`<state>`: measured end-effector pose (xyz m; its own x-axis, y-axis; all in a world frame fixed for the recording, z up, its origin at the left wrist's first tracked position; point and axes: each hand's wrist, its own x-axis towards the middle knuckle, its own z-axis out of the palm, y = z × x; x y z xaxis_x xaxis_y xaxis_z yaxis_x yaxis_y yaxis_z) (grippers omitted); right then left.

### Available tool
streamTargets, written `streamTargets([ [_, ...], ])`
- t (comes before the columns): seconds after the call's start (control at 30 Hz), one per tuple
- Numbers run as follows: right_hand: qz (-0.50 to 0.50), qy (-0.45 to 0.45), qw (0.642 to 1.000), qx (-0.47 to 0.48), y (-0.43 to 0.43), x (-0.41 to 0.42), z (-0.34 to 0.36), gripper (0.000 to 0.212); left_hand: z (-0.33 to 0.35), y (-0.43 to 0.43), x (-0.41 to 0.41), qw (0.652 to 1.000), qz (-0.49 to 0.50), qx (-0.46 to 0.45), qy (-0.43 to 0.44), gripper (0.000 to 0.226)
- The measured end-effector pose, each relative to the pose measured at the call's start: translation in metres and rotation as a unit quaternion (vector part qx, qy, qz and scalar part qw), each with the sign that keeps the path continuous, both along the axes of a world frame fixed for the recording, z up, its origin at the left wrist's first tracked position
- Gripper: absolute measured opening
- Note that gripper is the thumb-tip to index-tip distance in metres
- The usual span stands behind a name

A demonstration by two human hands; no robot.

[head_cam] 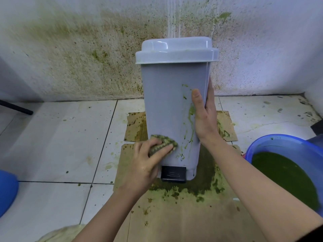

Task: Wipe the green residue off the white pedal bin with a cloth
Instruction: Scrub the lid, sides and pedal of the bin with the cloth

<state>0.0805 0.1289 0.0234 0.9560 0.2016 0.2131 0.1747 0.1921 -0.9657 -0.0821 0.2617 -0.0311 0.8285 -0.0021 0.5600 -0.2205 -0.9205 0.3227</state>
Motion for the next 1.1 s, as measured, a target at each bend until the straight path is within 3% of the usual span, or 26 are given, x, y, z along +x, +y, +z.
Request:
streamTargets([
  [0.27,-0.019,-0.007,1.0,-0.015,0.003,0.001,0.002,0.077,0.059,-0.016,0.068,0.974,0.053,-0.156,-0.155,0.033],
  [0.43,-0.012,-0.005,1.0,-0.006,0.004,-0.006,-0.001,0.066,0.078,-0.019,0.095,0.947,0.119,-0.165,-0.248,0.022],
  [0.57,-0.019,-0.006,1.0,-0.005,0.002,-0.005,-0.002,0.069,0.072,-0.027,0.092,0.961,0.117,-0.11,-0.223,0.023],
  [0.73,-0.014,-0.004,1.0,0.001,0.0,-0.007,-0.002,0.083,0.023,-0.027,0.049,0.989,0.028,-0.036,-0.142,0.028],
  [0.83,-0.003,-0.001,1.0,0.012,0.001,-0.009,-0.002,0.088,0.015,-0.024,0.036,0.978,0.046,-0.15,-0.135,0.03],
  [0.9,0.0,-0.002,1.0,0.017,0.002,-0.012,-0.001,0.081,0.039,-0.024,0.043,0.937,0.119,-0.298,-0.139,0.037],
  [1.0,0.015,0.004,0.999,0.028,-0.001,-0.017,-0.003,0.082,0.07,-0.008,0.067,0.833,0.223,-0.5,-0.082,0.046],
  [1.1,0.053,0.055,0.996,0.035,-0.011,-0.027,-0.001,0.076,0.077,0.015,0.081,0.711,0.193,-0.675,0.041,0.044],
])
